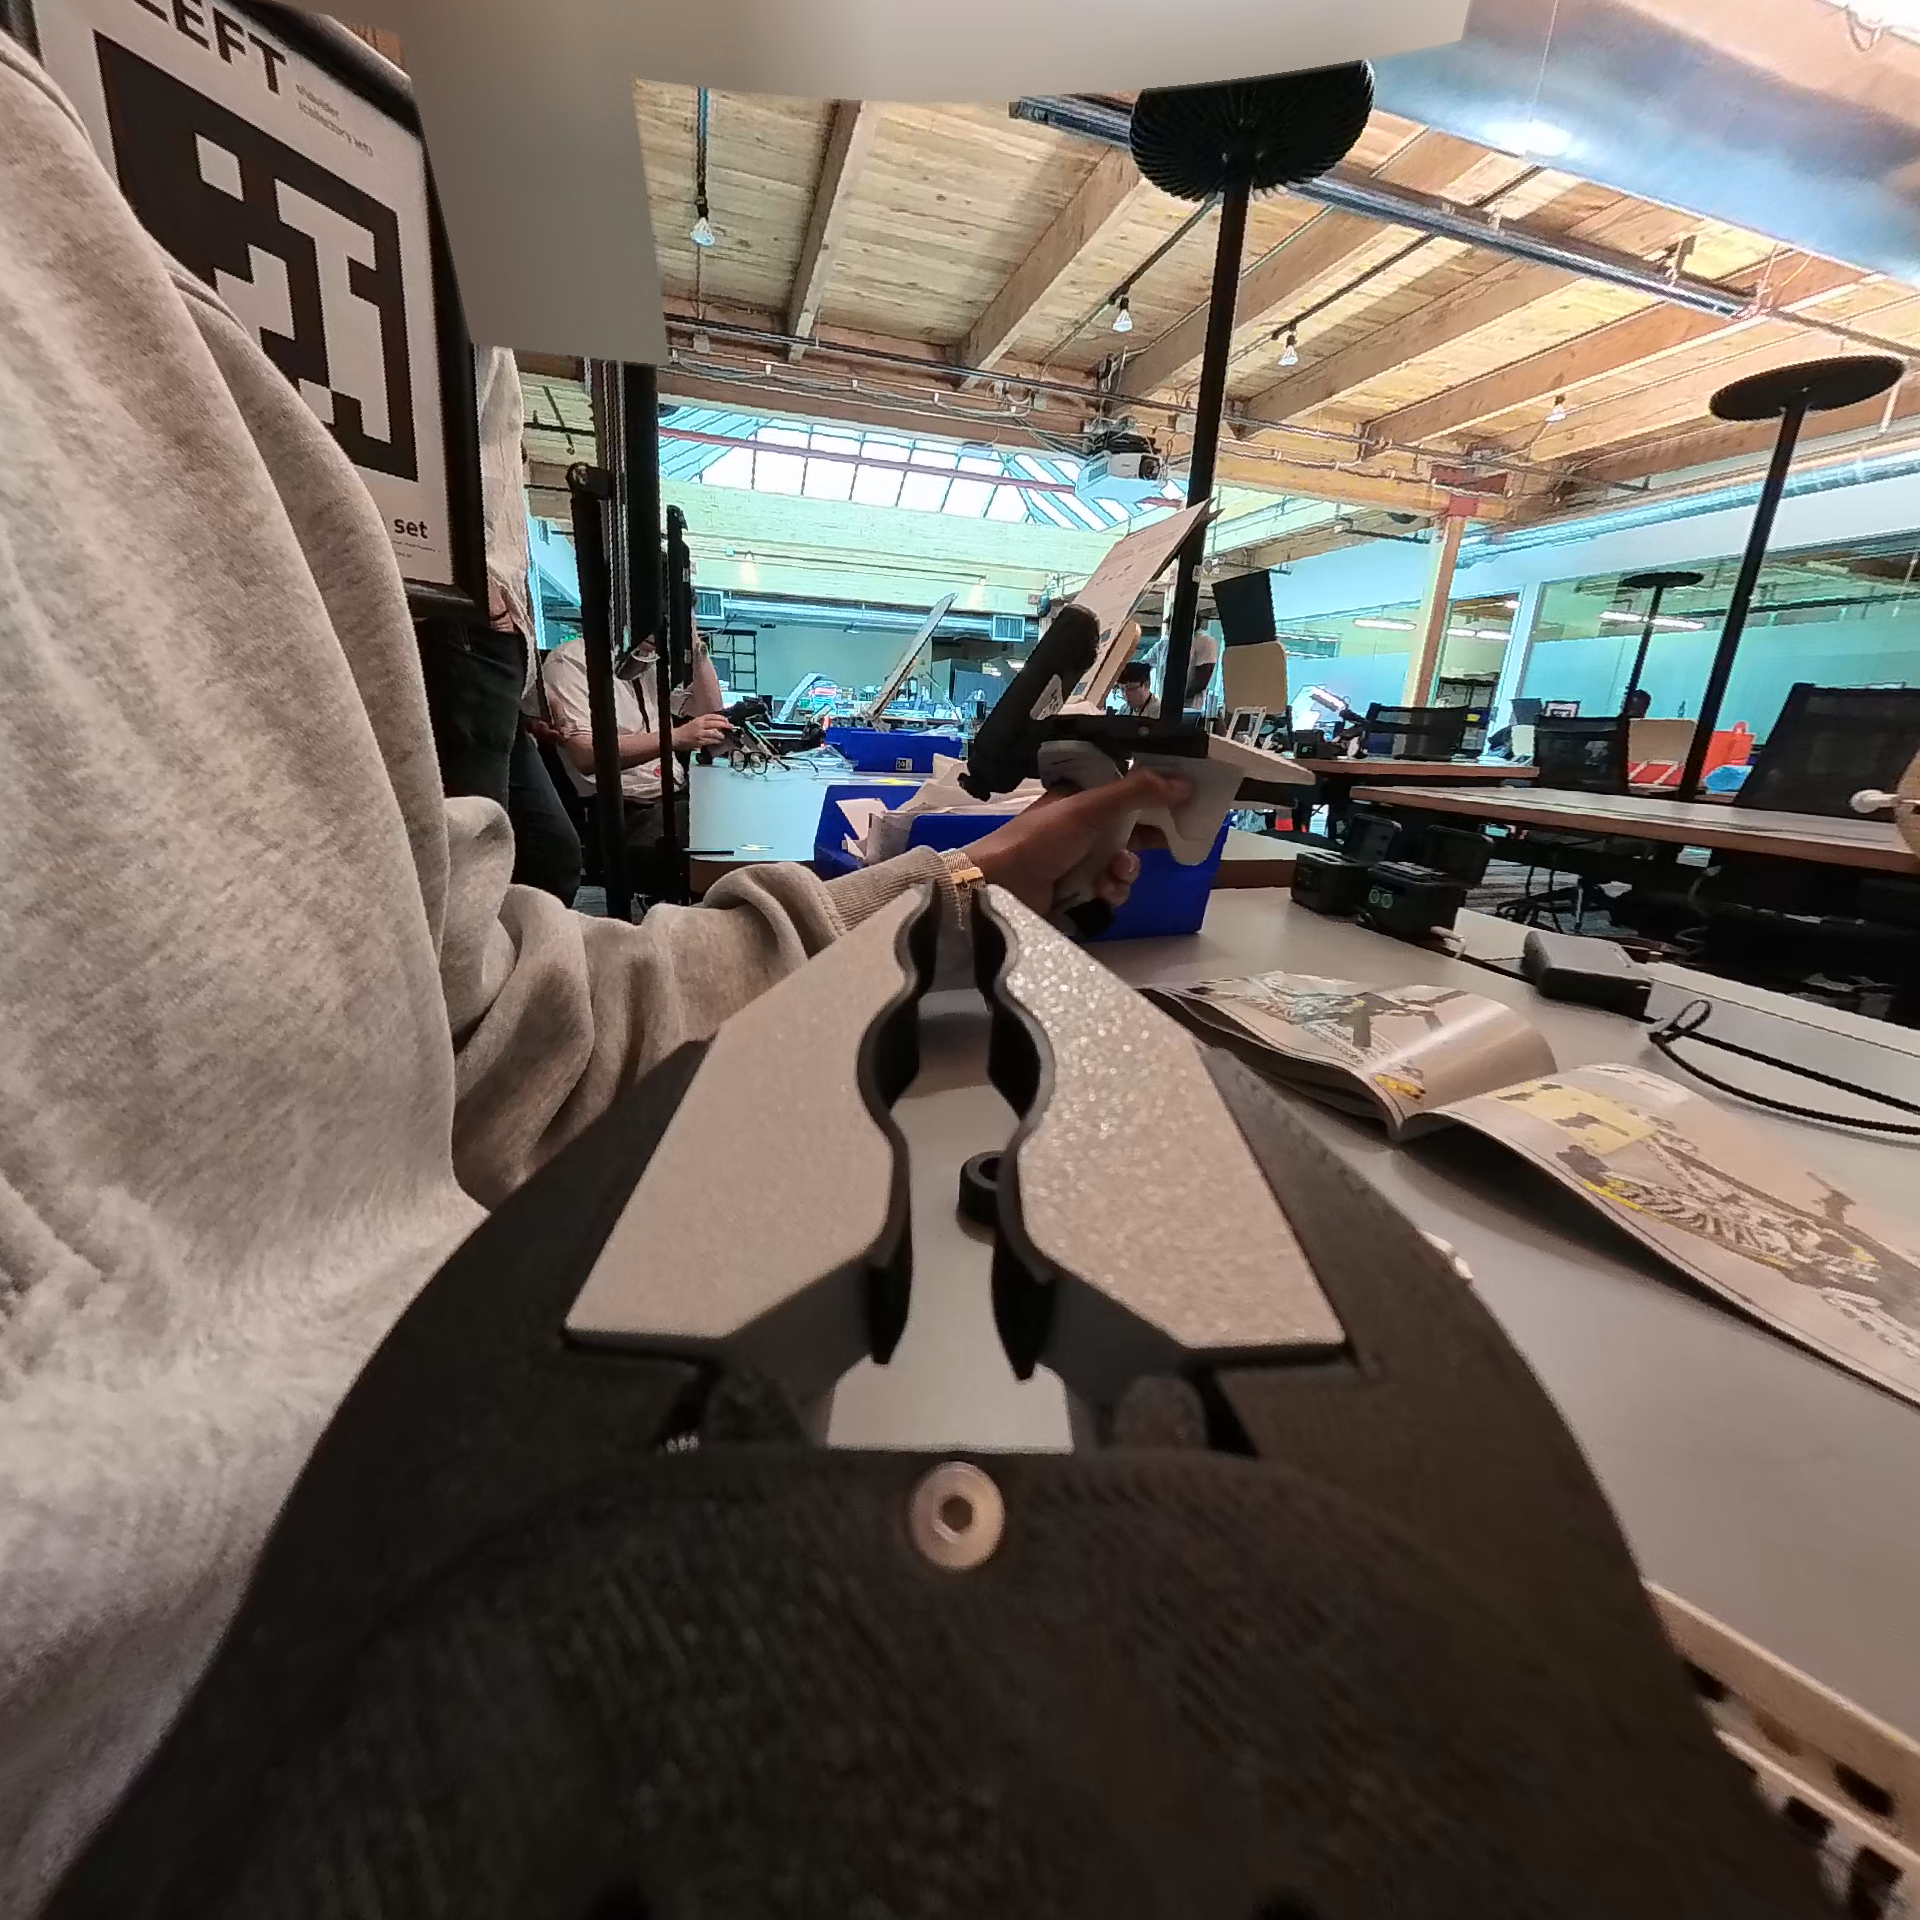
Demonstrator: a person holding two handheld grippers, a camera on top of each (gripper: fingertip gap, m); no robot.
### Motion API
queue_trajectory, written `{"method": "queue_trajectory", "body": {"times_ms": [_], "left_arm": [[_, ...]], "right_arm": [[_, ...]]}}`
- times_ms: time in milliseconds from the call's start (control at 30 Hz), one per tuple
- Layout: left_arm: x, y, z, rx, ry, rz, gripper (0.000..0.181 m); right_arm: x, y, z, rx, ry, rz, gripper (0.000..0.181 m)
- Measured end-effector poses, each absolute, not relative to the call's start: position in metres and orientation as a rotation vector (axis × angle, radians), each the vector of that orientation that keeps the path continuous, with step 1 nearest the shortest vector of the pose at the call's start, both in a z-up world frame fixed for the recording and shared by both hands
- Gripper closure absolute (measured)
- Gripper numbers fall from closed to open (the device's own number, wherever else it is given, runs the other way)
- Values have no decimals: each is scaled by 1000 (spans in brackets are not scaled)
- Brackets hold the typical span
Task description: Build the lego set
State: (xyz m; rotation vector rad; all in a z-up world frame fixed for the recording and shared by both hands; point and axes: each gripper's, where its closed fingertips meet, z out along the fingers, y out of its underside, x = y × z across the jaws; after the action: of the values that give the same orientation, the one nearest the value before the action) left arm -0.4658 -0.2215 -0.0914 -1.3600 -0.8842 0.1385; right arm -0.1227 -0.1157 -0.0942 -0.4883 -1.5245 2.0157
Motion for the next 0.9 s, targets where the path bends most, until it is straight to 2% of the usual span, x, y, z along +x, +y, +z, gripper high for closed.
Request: {"method": "queue_trajectory", "body": {"times_ms": [900], "left_arm": [[-464, -217, -96, -1402, -886, 153, 151]], "right_arm": [[-123, -116, -94, -488, -1521, 2019, 178]]}}
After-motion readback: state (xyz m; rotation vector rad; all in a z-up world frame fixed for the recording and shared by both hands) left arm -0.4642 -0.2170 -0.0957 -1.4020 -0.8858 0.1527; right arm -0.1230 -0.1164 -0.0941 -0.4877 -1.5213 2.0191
